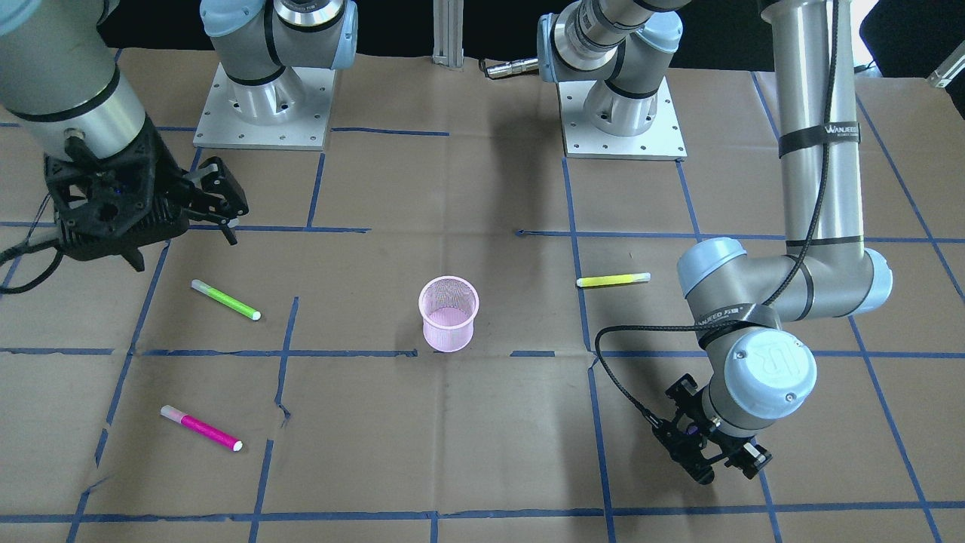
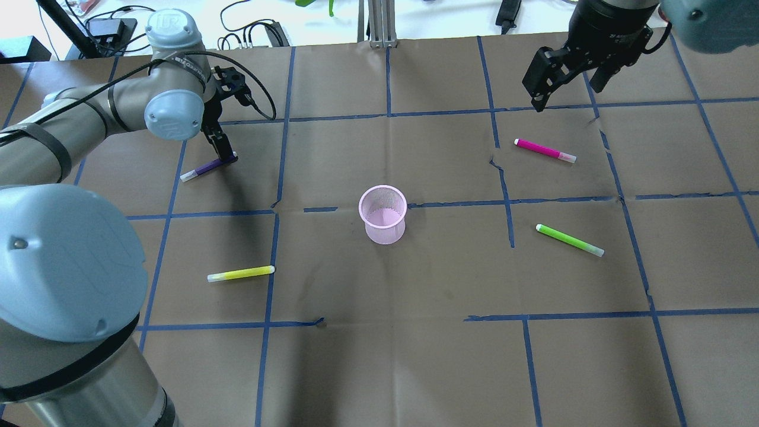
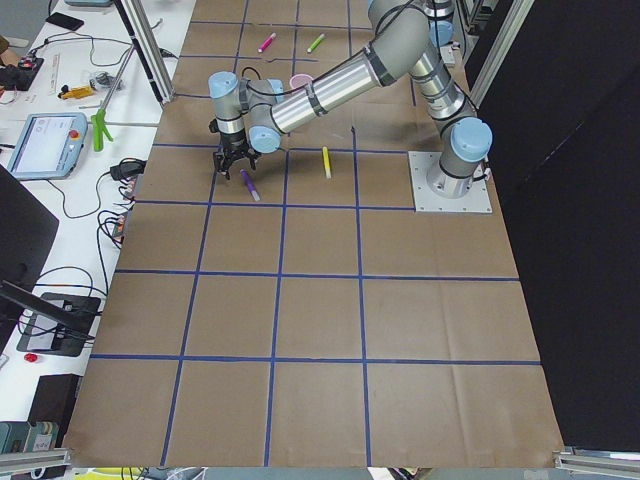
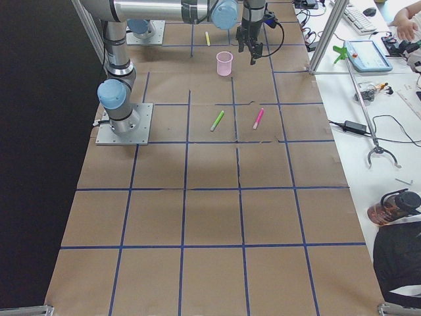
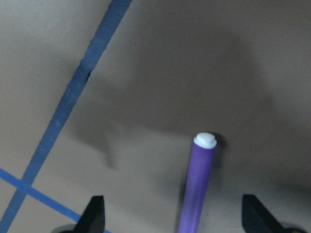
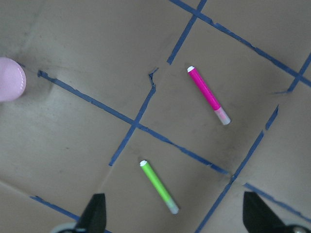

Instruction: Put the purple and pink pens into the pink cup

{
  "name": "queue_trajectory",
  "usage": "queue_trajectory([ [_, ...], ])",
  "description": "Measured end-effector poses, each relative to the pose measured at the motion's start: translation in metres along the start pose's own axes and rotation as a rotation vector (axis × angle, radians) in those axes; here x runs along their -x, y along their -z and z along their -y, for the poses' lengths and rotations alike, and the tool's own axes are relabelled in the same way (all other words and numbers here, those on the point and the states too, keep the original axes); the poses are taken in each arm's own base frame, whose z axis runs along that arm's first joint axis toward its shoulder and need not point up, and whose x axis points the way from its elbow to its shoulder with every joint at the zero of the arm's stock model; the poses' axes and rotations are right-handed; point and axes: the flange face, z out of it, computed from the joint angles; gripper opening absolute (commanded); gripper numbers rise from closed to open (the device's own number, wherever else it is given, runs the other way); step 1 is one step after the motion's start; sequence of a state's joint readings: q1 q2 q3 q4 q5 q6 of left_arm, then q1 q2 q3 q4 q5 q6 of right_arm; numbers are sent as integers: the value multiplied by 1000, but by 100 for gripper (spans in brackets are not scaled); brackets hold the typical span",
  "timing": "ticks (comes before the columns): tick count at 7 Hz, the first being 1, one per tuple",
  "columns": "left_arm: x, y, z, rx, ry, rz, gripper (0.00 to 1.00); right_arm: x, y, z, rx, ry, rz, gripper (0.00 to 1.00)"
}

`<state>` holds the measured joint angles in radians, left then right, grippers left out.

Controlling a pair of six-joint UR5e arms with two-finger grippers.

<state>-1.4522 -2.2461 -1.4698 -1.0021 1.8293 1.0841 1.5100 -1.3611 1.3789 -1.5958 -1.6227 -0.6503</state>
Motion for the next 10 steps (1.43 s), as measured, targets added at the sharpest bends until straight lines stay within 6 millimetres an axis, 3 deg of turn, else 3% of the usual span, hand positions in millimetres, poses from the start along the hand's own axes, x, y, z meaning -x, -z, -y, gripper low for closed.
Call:
queue_trajectory([
  [1,-3,-8,6,10,-9,-11,98,-23,-13,1,29,159,-3,100],
  [2,-7,-12,12,12,-19,-21,89,-37,-22,-1,54,280,-1,100],
  [4,-8,-19,18,14,-42,-33,31,-56,-50,3,144,420,-8,100],
  [5,-8,-20,19,16,-57,-32,7,-63,-69,8,188,464,-1,100],
  [6,-8,-18,19,17,-66,-28,0,-70,-90,14,233,487,7,100],
  [8,-9,-11,20,9,-71,-23,0,-79,-137,33,292,507,-6,100],
  [10,-13,4,20,-37,-64,-27,0,-72,-193,66,359,529,-76,100],
])
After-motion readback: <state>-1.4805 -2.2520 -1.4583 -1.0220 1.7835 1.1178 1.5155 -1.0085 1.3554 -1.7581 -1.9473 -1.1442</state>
